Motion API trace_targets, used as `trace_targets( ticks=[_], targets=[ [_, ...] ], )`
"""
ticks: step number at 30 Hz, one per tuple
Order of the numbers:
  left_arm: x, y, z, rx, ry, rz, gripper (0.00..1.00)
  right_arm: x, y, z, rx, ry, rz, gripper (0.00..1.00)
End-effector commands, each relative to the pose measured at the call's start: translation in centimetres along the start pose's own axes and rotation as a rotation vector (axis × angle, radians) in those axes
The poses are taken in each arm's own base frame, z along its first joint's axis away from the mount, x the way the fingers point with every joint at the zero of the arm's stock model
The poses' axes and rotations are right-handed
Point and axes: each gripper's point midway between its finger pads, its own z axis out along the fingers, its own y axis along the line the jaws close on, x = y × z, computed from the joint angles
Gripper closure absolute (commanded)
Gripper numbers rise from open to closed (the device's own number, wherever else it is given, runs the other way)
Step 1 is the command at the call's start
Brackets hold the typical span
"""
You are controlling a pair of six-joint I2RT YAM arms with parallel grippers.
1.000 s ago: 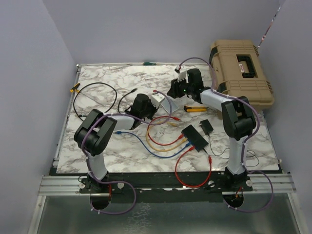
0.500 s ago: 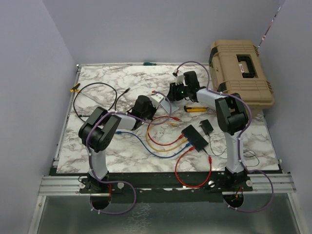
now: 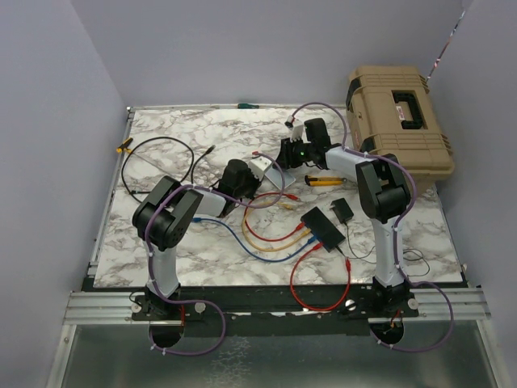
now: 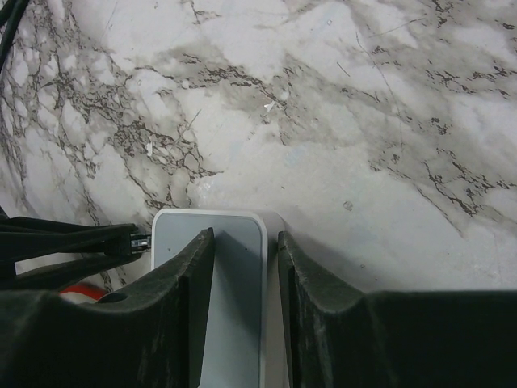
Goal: Insert the plug into the switch port
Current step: Insert the connector into the switch port.
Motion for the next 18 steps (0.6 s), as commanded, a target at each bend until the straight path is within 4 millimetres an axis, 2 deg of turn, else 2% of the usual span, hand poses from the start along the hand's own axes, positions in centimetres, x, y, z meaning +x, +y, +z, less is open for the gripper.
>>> trace_targets(
  ticks=[1, 13, 18],
  targets=[
    [0.73, -1.31, 0.24, 0.061, -0.009, 0.017, 1.00, 2.07, 0.13, 0.63, -0.026, 0.057, 0.023, 0.63],
    [0.19, -1.07, 0.27, 0.035, -0.033, 0.013, 1.00, 2.16, 0.13, 0.57, -0.029, 0.062, 0.020, 0.63],
    [0.19, -0.94, 0.35, 0.011, -0.036, 0.001, 1.00, 2.48, 0.81, 0.46, -0.068, 0.067, 0.013, 0.63]
  ],
)
